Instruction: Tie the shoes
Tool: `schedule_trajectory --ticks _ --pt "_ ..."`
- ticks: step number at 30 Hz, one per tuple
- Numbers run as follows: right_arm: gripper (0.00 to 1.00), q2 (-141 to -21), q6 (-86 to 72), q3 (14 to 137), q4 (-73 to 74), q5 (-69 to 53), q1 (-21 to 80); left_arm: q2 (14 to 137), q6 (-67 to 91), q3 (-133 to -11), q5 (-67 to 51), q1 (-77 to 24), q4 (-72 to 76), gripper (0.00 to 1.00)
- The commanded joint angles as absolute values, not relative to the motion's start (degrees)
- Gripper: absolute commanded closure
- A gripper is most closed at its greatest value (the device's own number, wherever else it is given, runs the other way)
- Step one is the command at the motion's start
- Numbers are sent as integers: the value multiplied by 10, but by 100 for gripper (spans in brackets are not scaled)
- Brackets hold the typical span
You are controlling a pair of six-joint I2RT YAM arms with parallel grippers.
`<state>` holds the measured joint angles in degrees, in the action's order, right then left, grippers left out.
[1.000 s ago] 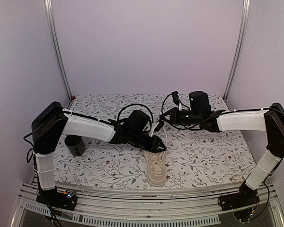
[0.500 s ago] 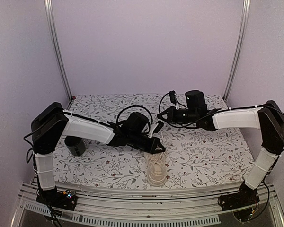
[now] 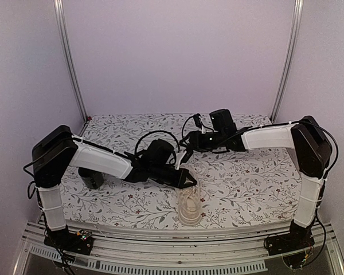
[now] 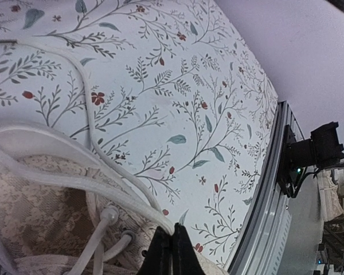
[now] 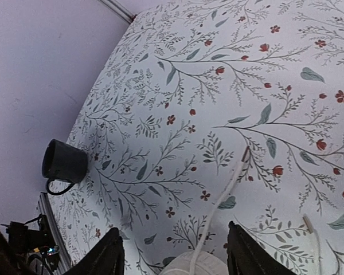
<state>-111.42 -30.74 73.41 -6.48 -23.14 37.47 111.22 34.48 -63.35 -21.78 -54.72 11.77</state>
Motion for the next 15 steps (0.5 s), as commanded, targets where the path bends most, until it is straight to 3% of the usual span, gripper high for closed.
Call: schedule_trajectory --ticks 1,4,11,15 --pt "33 -1064 -249 728 18 -152 355 1089 349 -627 -208 -548 164 100" --pt "32 -1021 -233 692 45 -115 337 1087 353 -623 -205 -547 171 100" --pt "53 -1012 -179 650 121 -43 329 1080 356 -618 -201 -540 173 100" --pt "58 -1036 -160 658 138 -39 329 1080 357 -618 -199 -540 172 100"
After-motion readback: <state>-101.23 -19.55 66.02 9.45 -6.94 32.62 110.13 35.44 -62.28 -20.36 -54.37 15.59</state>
